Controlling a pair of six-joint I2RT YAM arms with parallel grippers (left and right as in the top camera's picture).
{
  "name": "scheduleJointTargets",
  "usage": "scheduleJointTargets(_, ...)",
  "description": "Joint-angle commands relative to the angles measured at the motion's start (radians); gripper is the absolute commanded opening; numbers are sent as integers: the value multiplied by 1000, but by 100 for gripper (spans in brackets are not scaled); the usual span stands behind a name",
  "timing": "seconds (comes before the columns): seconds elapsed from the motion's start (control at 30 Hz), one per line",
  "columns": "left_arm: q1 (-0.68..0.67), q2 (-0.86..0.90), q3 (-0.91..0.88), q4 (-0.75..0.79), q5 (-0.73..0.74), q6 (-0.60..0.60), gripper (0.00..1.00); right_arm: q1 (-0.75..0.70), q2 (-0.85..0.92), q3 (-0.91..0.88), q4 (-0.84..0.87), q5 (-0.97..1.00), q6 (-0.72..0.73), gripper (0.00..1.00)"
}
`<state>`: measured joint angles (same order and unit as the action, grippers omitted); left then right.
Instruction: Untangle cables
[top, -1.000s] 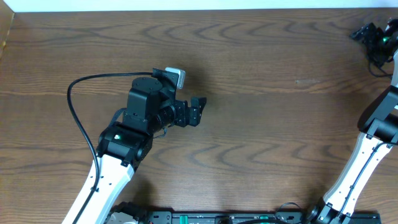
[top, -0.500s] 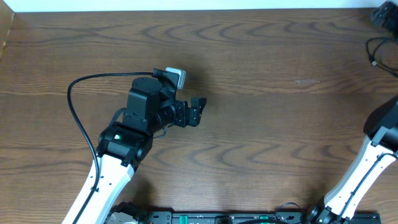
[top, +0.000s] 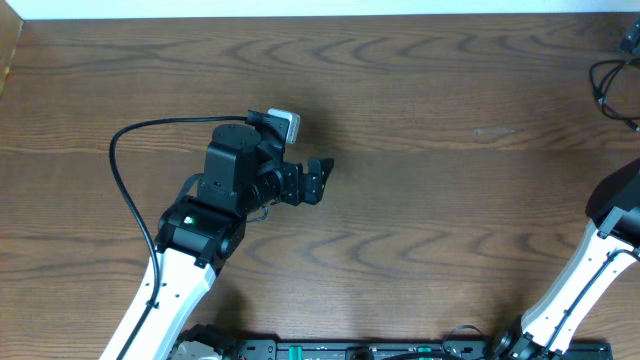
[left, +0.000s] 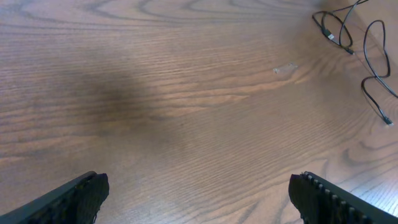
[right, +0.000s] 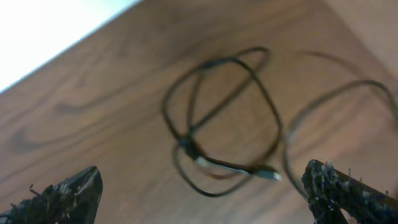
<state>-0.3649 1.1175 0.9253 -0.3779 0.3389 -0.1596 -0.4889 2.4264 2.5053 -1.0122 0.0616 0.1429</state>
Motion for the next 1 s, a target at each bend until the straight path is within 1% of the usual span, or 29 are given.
scheduleJointTargets(0.0, -1, 5, 6, 2, 12, 15, 98, -1, -5, 2, -19, 95, 56, 99)
scheduleJointTargets(0.07, -1, 5, 6, 2, 8, 30, 98, 1, -14, 2, -48, 116, 72, 99)
scheduleJointTargets(0.13, -1, 5, 6, 2, 3, 32, 98, 1, -30, 2, -87, 197, 126, 99)
scheduleJointTargets(0.2, -1, 5, 6, 1, -15, 32, 98, 2, -48, 2, -118, 254, 150, 99)
scheduleJointTargets(0.3, -1, 5, 6, 5, -18, 32, 98, 2, -86, 2, -160, 274, 167, 99)
scheduleJointTargets(0.4, -1, 5, 6, 18, -18, 32, 98, 2, -138, 2, -205, 296, 218, 99)
scheduleJointTargets(0.53, 0, 5, 6, 33, -19, 32, 98, 2, -199, 1, -291, 417, 286, 99)
scheduleJointTargets(0.67, 0, 2, 6, 35, -18, 31, 98, -8, -252, 1, -386, 435, 393, 99)
scheduleJointTargets(0.8, 0, -23, 6, 40, -18, 31, 98, -16, -288, 1, -498, 510, 500, 99)
scheduleJointTargets(0.97, 0, -87, 6, 35, -18, 32, 98, -25, -293, 1, -616, 513, 579, 99)
